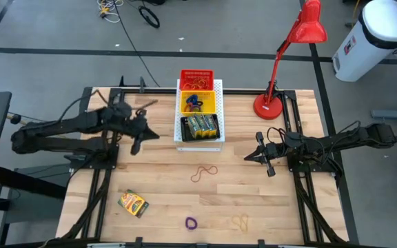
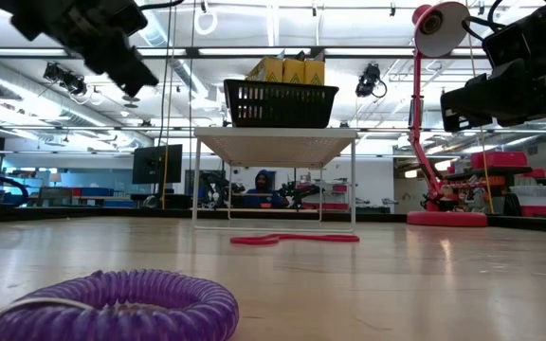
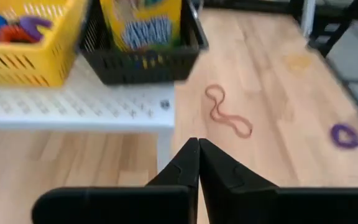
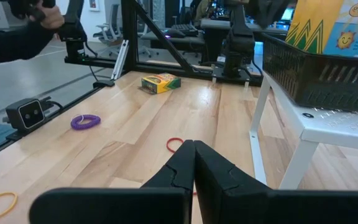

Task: Pick & Place Office Desk Supplies
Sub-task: Put the red rubber band into the red bin on the shelf

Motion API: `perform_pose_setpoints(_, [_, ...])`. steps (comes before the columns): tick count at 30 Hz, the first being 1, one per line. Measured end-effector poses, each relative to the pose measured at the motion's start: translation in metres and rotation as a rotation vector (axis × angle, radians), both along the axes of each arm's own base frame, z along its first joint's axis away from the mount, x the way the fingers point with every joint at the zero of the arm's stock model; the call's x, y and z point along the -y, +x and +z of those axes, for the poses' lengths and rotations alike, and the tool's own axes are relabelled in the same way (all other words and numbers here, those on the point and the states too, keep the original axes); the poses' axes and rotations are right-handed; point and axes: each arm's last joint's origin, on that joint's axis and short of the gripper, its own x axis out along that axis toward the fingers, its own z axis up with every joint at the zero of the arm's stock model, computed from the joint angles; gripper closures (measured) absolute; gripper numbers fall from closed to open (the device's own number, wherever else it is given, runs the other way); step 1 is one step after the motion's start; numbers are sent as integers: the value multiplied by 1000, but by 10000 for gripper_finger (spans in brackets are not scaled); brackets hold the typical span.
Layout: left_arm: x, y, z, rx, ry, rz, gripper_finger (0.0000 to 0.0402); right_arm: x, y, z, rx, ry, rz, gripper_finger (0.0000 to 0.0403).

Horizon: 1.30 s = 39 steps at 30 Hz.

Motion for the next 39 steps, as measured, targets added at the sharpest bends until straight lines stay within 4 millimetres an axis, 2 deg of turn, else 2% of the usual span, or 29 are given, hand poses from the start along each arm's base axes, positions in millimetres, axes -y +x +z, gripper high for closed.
perform_pose_setpoints(4, [17,2,-15,4,23,27,391,0,0,0,0,1,-1,390])
perform_pose_setpoints(11, [48,11,-46,170,45,28,392,0,0,0,0,0,0,390])
perform_pose_setpoints(15, [64,5,-74,278,59,12,392,0,0,0,-1,1,0,390])
perform_pose_setpoints(20, [73,-13,-107,405,36,38,392,0,0,0,5,-19,2,390])
perform_pose_setpoints(26, [79,-16,-112,378,71,59,392,0,0,2,29,-45,4,390])
perform_pose_setpoints(32, [80,-16,-113,366,69,46,392,0,1,13,95,154,-7,390])
perform_pose_setpoints(36, [80,-16,-115,354,60,46,392,0,0,19,144,202,-9,390])
perform_pose_setpoints(39, [80,-16,-115,354,22,46,392,3,0,23,176,321,-87,390])
